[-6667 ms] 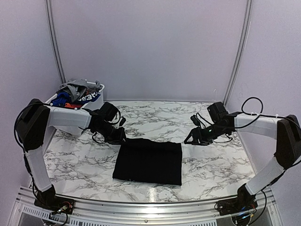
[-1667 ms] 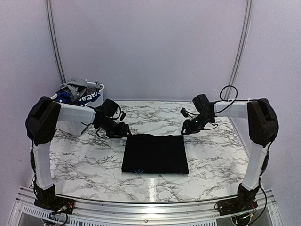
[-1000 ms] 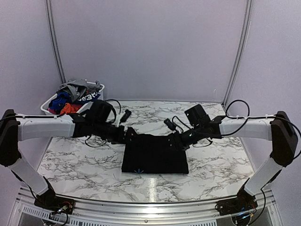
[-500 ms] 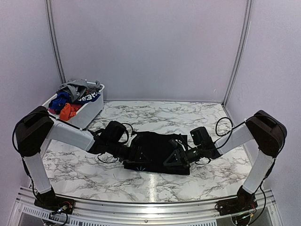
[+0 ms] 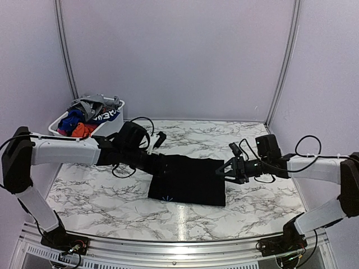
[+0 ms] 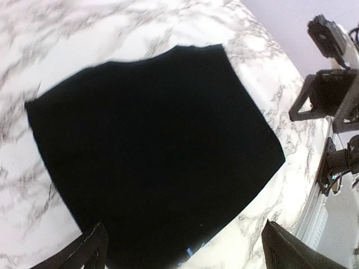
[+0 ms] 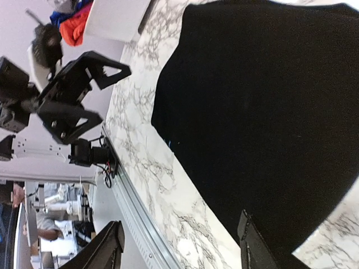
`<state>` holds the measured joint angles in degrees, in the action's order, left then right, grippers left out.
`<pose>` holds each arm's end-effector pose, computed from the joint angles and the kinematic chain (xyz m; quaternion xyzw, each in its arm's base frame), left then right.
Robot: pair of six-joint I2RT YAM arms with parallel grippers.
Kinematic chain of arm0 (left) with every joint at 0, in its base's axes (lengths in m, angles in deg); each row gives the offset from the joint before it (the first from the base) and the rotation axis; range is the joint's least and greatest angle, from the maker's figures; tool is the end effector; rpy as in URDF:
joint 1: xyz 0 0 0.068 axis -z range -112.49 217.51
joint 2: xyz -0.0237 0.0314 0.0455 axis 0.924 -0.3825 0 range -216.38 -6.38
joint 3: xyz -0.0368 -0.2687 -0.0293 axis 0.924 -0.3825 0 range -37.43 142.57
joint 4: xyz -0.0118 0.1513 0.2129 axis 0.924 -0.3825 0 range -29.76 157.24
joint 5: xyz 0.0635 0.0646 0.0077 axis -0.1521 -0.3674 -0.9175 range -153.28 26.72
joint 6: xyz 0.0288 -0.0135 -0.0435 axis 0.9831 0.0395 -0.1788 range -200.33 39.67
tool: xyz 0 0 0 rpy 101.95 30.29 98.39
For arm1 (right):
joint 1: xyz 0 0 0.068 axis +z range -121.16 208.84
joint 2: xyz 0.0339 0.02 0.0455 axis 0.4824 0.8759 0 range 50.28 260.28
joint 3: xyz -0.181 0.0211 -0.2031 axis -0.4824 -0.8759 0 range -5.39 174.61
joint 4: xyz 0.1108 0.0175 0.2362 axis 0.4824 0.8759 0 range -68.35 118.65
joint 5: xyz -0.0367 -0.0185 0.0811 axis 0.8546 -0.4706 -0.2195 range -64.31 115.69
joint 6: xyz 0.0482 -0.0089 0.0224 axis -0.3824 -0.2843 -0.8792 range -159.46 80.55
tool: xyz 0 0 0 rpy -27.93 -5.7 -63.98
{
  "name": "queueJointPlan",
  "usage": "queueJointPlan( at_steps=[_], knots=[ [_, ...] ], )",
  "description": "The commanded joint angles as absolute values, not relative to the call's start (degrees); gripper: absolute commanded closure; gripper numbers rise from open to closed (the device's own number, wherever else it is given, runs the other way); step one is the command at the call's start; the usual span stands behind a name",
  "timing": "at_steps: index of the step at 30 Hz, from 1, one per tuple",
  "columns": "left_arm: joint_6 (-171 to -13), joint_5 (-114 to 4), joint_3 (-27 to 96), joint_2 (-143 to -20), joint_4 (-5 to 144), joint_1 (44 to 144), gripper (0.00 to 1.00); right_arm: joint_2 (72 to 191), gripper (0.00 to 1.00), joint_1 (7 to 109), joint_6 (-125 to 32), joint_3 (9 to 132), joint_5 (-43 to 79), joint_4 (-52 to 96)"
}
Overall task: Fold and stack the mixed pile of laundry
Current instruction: Smooth out the square-folded T-shirt at the center of the board, then pick up the square-folded T-shirt from the center of the board.
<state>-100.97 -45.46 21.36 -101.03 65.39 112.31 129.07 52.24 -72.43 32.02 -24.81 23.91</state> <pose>0.2480 -0.2617 0.2157 0.2523 0.8529 -0.3523 0.2911 0.2297 0.1293 0.1889 -0.0979 0.8425 0.5138 0.1286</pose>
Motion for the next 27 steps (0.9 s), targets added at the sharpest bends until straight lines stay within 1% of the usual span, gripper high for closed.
queueJointPlan(
  at_steps=[1, 3, 4, 7, 8, 10, 12, 18, 22, 27],
  knots=[
    [-85.2, -55.4, 30.6, -102.5, 56.5, 120.4, 0.01, 121.2, 0.35, 47.0, -76.1, 26.8, -20.5, 29.7],
    [-82.0, -56.7, 34.6, -105.6, 55.6, 123.4, 0.02, 118.3, 0.35, 45.3, -78.7, 25.0, -19.2, 29.4],
    [-80.9, -57.7, 36.7, -107.4, 55.4, 124.9, 0.05, 117.3, 0.35, 44.5, -79.9, 24.2, -18.9, 29.4],
    [-75.7, -59.2, 42.4, -112.5, 54.6, 128.9, 0.25, 115.7, 0.35, 42.8, -81.2, 23.0, -17.5, 31.0],
    [-74.2, -59.6, 44.0, -114.1, 54.3, 130.2, 0.3, 115.4, 0.35, 42.4, -80.9, 23.0, -17.1, 31.8],
    [-71.2, -60.1, 47.2, -117.4, 53.8, 132.5, 0.38, 115.2, 0.35, 41.5, -80.6, 22.9, -16.5, 33.6],
    [-68.4, -60.9, 50.1, -120.6, 53.1, 134.5, 0.43, 114.9, 0.35, 40.5, -80.8, 22.5, -16.6, 34.4],
    [-62.6, -62.4, 58.0, -129.8, 51.5, 137.7, 0.5, 115.0, 0.35, 38.6, -80.3, 22.0, -16.5, 36.1],
    [-59.5, -62.1, 63.2, -134.9, 50.4, 139.1, 0.5, 114.9, 0.36, 38.6, -80.0, 21.9, -16.5, 37.1],
    [-57.3, -65.2, 66.5, -140.4, 49.5, 140.2, 0.5, 114.8, 0.35, 38.6, -79.8, 21.7, -16.4, 38.2]
  ],
)
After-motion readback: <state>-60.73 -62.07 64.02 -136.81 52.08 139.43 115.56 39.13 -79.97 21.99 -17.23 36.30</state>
